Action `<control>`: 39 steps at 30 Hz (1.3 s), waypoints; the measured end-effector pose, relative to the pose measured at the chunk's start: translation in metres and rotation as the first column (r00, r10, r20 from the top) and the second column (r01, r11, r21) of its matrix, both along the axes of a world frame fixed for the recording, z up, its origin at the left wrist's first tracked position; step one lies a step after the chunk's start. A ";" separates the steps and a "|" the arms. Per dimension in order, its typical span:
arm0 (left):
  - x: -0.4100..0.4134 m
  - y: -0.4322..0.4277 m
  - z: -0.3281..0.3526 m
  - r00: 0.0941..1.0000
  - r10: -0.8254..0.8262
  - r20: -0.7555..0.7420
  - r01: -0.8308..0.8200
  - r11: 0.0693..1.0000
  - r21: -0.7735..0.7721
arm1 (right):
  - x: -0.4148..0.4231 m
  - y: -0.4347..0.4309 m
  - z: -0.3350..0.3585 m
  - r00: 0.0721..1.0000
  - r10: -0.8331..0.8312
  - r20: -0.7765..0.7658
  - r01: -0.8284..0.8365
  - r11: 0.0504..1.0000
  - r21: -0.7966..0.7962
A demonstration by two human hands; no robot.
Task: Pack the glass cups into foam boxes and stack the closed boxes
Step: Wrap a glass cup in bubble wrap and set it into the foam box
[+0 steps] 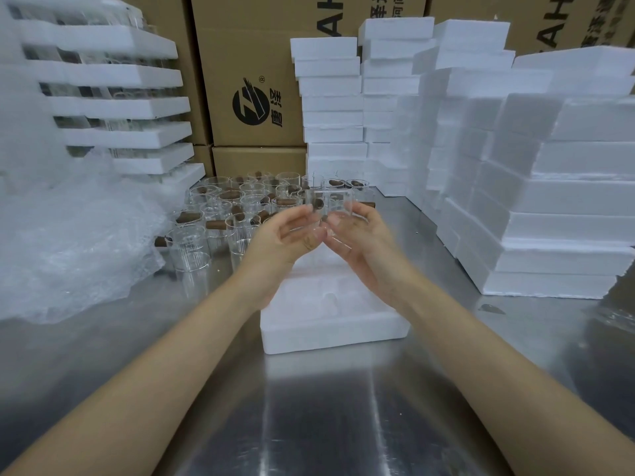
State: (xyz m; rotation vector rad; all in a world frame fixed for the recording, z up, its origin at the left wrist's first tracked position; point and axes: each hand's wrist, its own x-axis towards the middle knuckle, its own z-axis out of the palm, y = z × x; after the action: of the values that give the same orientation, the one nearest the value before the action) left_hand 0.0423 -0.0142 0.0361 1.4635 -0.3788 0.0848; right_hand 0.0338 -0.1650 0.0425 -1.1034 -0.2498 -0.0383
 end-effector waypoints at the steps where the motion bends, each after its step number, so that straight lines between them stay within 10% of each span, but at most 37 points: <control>1: 0.000 0.000 0.000 1.000 0.015 0.012 -0.015 1.000 0.007 | 0.000 0.000 -0.001 1.000 -0.026 -0.010 0.025 0.998 -0.052; 14: 0.001 -0.003 -0.001 1.000 -0.020 -0.002 0.020 1.000 0.024 | -0.003 -0.007 0.006 0.987 0.143 -0.071 -0.126 0.971 0.203; 33: 0.003 -0.002 -0.003 0.999 0.037 -0.016 -0.037 0.999 0.022 | -0.001 -0.002 0.002 0.992 0.127 -0.026 -0.128 0.990 -0.057; 39: 0.003 0.000 0.000 1.000 0.002 0.004 -0.002 0.994 0.108 | -0.002 -0.002 0.003 0.988 0.143 -0.064 -0.132 0.980 0.151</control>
State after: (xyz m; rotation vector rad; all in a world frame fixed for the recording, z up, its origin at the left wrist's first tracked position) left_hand 0.0450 -0.0144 0.0358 1.5703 -0.3898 0.0693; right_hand 0.0317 -0.1670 0.0456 -0.9377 -0.2515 0.1064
